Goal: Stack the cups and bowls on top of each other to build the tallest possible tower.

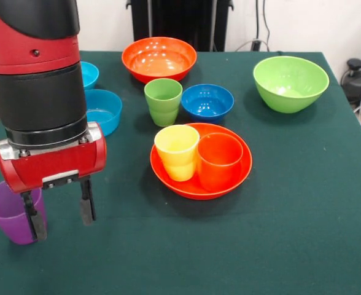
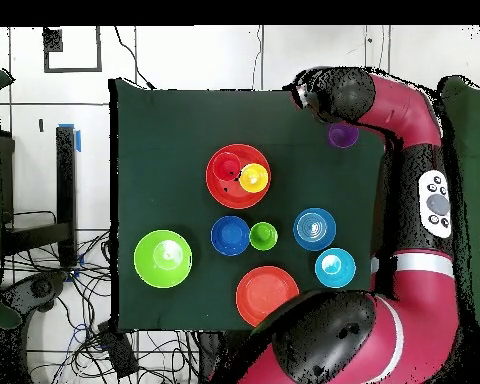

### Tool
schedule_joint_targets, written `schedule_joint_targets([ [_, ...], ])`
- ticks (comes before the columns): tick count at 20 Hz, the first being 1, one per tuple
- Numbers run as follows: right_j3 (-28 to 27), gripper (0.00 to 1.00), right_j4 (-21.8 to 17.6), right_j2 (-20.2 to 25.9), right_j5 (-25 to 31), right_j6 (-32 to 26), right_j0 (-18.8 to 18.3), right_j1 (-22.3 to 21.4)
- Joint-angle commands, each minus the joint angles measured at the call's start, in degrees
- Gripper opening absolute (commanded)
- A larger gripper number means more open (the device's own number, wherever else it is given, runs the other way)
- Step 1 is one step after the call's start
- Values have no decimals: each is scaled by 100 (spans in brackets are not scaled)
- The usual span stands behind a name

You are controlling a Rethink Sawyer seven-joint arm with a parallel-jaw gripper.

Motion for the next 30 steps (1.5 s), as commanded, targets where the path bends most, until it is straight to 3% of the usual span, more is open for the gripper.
schedule_joint_targets([
  [1, 130, 100, -415, -60, 208, -694, 45, -278],
  [4, 529, 100, -426, -127, 23, -774, -183, -496],
  [12, 287, 100, -549, -298, 527, -949, -317, -519],
  [16, 310, 100, -555, -464, 656, -739, -378, -501],
  [20, 628, 100, -324, -575, 619, -221, -474, -570],
  [22, 807, 100, -202, -534, 573, -184, -554, -627],
  [30, 1078, 100, 229, -359, 1409, -465, -812, -713],
])
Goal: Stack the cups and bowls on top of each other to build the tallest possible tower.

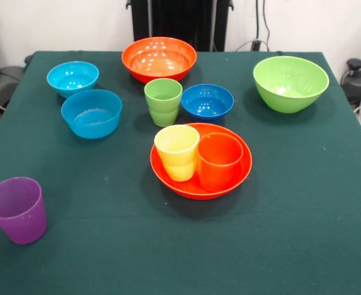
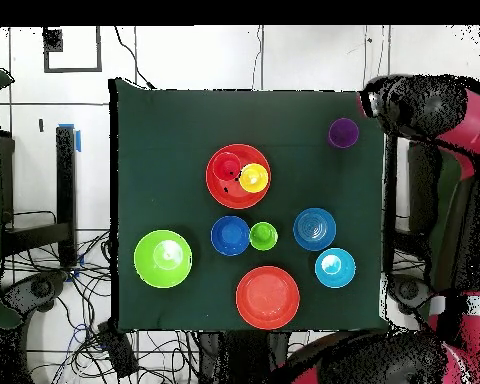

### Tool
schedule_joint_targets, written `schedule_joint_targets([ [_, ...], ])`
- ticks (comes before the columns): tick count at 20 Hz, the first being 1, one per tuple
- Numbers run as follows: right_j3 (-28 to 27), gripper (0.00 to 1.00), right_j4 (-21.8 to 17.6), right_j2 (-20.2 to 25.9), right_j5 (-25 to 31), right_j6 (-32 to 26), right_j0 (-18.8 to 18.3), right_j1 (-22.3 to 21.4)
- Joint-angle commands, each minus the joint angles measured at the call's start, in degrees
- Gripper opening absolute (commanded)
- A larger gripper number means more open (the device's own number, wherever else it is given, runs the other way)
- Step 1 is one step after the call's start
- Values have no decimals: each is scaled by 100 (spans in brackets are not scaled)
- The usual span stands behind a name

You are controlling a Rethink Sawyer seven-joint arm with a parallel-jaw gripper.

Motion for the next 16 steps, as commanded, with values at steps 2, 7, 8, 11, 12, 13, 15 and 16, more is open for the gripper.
schedule_joint_targets([
  [2, 860, 100, 133, 116, 1246, -549, -151, -23],
  [7, 948, 100, 109, 124, 1157, -519, -177, -51],
  [8, 1011, 100, 118, 144, 1090, -492, -180, -73],
  [11, 1226, 100, 158, 210, 961, -497, -225, -154],
  [12, 1284, 100, 154, 227, 915, -515, -239, -184],
  [13, 1344, 100, 154, 212, 915, -479, -239, -219],
  [15, 1524, 100, 146, 220, 752, -449, -273, -318],
  [16, 1610, 100, 134, 213, 705, -445, -285, -373],
])
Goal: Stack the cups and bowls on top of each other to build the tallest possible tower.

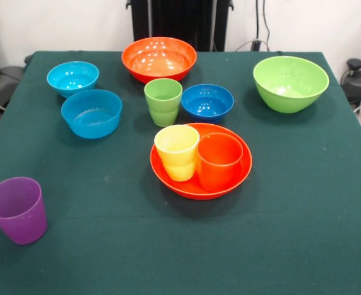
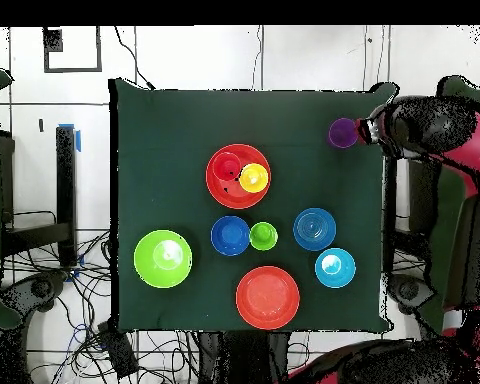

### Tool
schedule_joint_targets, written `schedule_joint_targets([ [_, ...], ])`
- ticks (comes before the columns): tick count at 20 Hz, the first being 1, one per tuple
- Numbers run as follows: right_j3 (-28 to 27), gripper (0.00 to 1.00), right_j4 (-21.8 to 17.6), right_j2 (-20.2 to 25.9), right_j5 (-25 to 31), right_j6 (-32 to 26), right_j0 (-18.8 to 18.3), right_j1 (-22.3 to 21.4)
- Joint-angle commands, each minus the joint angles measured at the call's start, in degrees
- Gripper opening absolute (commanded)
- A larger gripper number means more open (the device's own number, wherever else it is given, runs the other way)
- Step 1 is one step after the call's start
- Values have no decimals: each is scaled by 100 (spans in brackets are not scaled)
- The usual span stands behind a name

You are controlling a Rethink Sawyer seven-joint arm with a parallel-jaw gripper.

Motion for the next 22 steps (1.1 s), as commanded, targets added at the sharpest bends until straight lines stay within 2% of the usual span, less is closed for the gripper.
schedule_joint_targets([
  [1, 1035, 100, -72, 184, 162, -405, 9, -311],
  [4, 1006, 100, -76, 186, 191, -329, 52, -297],
  [10, 1309, 100, 4, 223, 35, -83, 99, -453],
  [19, 1937, 100, 109, 256, -255, 325, 387, -1023],
  [22, 2163, 100, 193, 233, -143, 468, 490, -1183],
])
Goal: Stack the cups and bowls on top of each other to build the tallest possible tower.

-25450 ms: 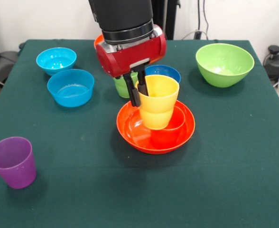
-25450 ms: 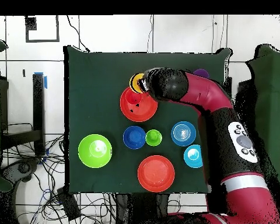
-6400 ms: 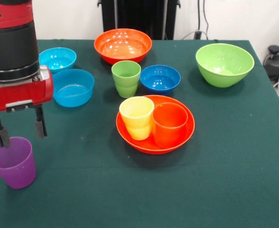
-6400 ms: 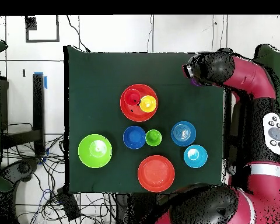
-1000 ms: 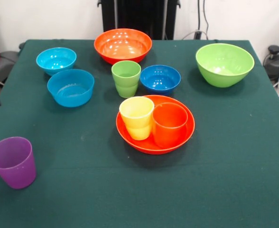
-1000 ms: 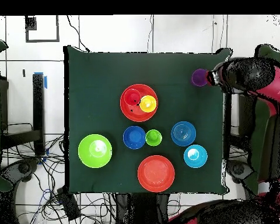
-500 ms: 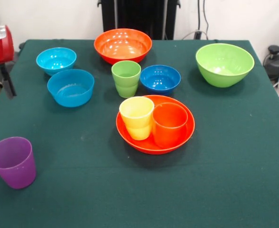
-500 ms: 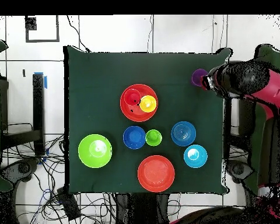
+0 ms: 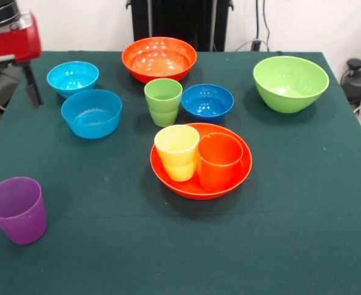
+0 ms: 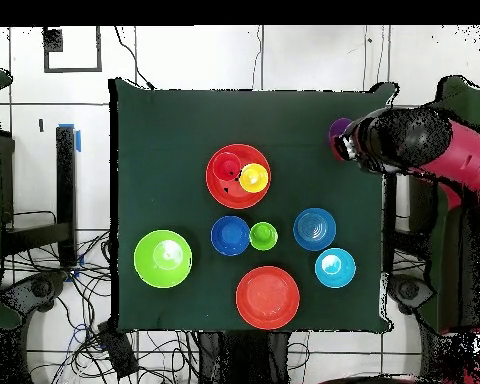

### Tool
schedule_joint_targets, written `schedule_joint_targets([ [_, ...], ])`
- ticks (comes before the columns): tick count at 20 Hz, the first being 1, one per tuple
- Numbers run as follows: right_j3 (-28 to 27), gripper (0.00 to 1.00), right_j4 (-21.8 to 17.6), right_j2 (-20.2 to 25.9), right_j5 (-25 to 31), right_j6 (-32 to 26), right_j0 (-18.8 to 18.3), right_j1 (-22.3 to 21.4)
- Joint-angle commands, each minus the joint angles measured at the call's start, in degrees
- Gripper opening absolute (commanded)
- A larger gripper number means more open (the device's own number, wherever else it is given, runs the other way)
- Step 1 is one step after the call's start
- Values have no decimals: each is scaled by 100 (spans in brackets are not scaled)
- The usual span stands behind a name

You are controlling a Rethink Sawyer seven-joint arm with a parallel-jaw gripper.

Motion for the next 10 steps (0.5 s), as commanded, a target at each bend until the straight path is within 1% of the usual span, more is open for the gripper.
schedule_joint_targets([
  [1, 1018, 100, 133, 205, -69, 533, 445, -439],
  [4, 1061, 100, 199, 164, 76, 610, 566, -496],
  [8, 1239, 100, 151, 116, -238, 650, 737, -662],
  [10, 1362, 100, 180, 123, -265, 670, 814, -731],
])
